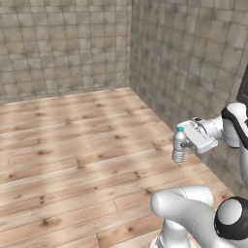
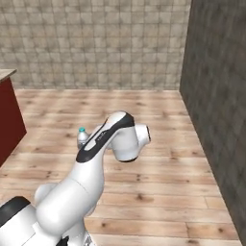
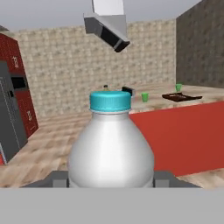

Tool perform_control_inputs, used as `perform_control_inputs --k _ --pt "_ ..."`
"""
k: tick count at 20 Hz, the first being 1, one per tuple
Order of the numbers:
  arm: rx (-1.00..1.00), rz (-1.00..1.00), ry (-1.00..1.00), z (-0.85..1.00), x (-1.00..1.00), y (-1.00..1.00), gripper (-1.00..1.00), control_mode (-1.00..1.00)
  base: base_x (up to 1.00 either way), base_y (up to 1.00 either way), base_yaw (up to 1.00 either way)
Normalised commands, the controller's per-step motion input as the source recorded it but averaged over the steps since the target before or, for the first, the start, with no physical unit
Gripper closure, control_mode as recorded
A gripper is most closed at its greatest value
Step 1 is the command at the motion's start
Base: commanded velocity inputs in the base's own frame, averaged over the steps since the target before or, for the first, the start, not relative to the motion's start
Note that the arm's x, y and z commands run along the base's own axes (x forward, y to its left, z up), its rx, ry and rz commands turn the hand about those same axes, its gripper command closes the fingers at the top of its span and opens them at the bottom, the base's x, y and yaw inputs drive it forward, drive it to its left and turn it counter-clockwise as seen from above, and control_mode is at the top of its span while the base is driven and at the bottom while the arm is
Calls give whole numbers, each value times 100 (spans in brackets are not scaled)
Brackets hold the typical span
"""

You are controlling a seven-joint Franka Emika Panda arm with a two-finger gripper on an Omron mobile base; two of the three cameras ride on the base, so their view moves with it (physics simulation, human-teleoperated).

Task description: Place the drinks on the dining counter in a tight cluster.

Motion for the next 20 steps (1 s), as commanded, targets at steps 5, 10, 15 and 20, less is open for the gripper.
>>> perform_control_inputs --k 5,10,15,20 --pt "0 0 0 0 0 0 100 100 31 22 56" --pt "0 0 0 0 0 0 100 100 39 11 58" --pt "0 0 0 0 0 0 100 100 58 2 55" --pt "0 0 0 0 0 0 100 100 69 0 47"
